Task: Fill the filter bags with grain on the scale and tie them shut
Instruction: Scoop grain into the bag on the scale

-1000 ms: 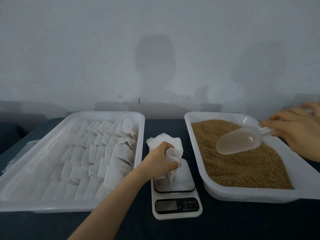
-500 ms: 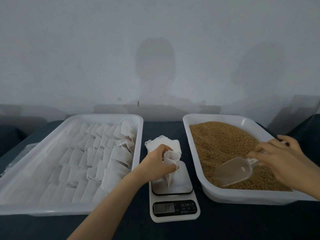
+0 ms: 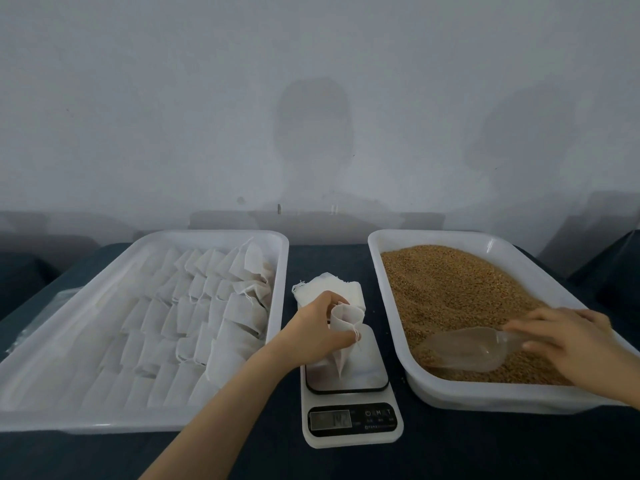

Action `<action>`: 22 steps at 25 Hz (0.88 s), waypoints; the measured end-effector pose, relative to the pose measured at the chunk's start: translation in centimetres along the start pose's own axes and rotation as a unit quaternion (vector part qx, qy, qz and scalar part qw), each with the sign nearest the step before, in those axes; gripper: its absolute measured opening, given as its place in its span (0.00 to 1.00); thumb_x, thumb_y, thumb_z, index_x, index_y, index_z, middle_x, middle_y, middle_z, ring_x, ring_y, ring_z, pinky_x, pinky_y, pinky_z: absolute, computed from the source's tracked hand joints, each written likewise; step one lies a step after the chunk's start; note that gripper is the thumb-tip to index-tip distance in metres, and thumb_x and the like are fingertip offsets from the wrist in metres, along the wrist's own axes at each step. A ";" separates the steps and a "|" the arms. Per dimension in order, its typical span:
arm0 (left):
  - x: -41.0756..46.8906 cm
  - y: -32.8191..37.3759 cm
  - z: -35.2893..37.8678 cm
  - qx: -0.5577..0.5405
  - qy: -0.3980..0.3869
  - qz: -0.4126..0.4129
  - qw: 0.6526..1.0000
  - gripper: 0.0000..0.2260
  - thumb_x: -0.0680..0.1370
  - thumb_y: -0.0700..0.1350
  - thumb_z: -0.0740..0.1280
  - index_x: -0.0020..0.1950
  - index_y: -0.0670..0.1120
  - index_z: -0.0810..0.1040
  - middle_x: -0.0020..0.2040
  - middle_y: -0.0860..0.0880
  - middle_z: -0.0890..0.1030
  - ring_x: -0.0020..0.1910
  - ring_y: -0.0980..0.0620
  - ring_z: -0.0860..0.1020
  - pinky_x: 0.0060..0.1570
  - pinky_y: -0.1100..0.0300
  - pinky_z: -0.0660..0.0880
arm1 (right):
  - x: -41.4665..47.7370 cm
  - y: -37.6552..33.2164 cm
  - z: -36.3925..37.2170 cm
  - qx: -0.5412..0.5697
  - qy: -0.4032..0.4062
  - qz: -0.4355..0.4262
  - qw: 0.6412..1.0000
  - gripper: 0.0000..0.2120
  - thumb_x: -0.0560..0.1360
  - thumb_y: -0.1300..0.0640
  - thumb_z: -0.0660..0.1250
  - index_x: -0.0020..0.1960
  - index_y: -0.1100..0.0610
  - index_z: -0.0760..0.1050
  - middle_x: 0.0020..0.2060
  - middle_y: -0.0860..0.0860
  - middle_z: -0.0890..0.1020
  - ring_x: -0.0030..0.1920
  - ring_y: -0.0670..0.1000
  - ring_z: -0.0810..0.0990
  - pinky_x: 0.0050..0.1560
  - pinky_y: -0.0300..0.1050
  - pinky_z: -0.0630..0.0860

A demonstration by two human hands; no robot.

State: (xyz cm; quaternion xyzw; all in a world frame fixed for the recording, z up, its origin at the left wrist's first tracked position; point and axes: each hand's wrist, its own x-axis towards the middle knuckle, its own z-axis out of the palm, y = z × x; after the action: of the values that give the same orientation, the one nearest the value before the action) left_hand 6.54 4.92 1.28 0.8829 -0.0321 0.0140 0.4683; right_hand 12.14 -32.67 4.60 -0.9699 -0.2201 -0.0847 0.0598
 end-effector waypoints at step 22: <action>0.0 0.1 0.1 -0.015 -0.011 0.002 1.000 0.21 0.71 0.52 0.73 0.61 0.55 0.69 0.57 0.56 0.75 0.55 0.56 0.76 0.52 0.65 0.73 | 0.4 0.3 -0.8 0.166 0.020 0.063 0.984 0.30 0.71 0.58 0.70 0.50 0.20 0.68 0.48 0.38 0.78 0.49 0.45 0.77 0.54 0.53 0.73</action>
State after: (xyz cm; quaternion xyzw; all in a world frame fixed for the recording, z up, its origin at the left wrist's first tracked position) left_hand 6.58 4.78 1.31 0.8760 -0.0390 0.0051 0.4807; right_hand 12.52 -32.91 5.44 -0.9567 -0.1686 -0.0620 0.2292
